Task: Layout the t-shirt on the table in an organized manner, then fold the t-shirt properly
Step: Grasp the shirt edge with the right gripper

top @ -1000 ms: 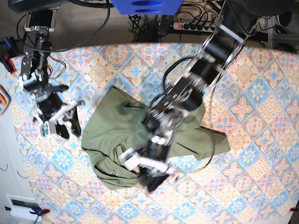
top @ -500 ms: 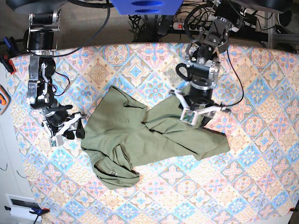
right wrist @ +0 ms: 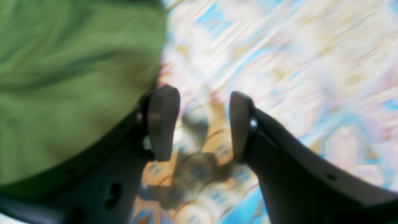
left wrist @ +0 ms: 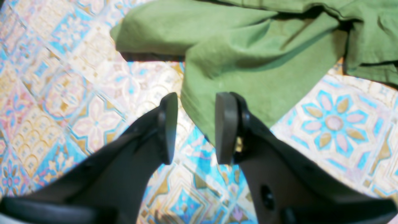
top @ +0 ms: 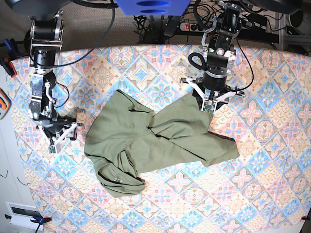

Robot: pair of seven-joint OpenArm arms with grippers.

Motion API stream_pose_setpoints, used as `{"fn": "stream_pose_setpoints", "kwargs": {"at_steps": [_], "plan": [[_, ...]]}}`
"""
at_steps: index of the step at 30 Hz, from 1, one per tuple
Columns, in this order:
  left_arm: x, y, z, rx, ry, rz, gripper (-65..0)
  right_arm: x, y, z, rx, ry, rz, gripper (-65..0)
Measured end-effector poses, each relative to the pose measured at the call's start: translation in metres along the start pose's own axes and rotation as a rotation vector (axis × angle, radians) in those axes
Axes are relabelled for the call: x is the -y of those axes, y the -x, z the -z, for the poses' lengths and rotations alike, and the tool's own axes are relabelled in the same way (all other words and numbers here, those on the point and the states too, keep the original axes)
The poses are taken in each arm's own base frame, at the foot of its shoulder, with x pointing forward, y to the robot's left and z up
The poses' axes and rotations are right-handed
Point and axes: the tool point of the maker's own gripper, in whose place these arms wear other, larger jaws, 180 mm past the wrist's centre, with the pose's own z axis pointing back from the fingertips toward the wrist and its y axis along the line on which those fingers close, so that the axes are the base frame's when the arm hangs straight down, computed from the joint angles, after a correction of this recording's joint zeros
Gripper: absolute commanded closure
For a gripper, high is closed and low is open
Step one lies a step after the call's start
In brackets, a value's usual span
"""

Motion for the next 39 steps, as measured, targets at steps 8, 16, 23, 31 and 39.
{"fn": "stream_pose_setpoints", "kwargs": {"at_steps": [8,16,23,31,39], "plan": [[0.003,0.010,-0.003,-0.025,0.013,-0.007,-20.4,-0.038,0.024,0.022,-0.039,-0.034,-0.007,-30.3],[0.004,0.011,-0.004,-0.027,0.014,-0.007,-20.4,-0.043,0.025,0.025,-0.034,-0.039,-0.027,-30.3],[0.004,0.011,-0.004,-0.027,0.014,-0.007,-20.4,-0.051,0.024,0.026,-0.030,-0.045,-0.022,-30.1],[0.004,0.011,-0.004,-0.027,0.014,-0.007,-20.4,-0.062,0.021,0.026,-0.023,-0.066,-0.020,-30.0],[0.003,0.009,-0.003,-0.022,0.013,-0.008,-20.3,-0.069,0.019,0.025,-0.021,-0.084,-0.028,-29.9]]}}
